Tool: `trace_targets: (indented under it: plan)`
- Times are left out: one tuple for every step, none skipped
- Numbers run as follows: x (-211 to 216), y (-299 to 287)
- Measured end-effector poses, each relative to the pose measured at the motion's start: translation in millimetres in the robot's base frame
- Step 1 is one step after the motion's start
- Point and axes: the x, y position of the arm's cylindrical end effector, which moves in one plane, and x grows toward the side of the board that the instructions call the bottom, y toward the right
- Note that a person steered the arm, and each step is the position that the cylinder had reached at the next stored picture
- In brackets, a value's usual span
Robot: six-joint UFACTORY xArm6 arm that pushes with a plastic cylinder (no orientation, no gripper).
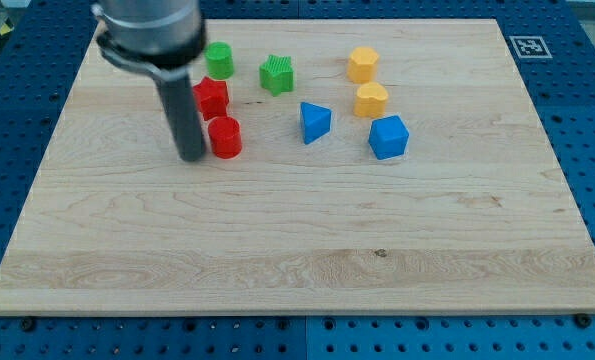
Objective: Slightly move the red star to the right
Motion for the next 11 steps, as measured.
trace_targets:
  plan:
    - [-21, -22]
    - [-50, -20]
    - [-53, -20]
    - [-53, -15]
    - [-53, -4]
    - [-53, 6]
    - [-53, 8]
    - [-53, 10]
    - [-53, 17]
    - [-53, 10]
    - [-53, -48]
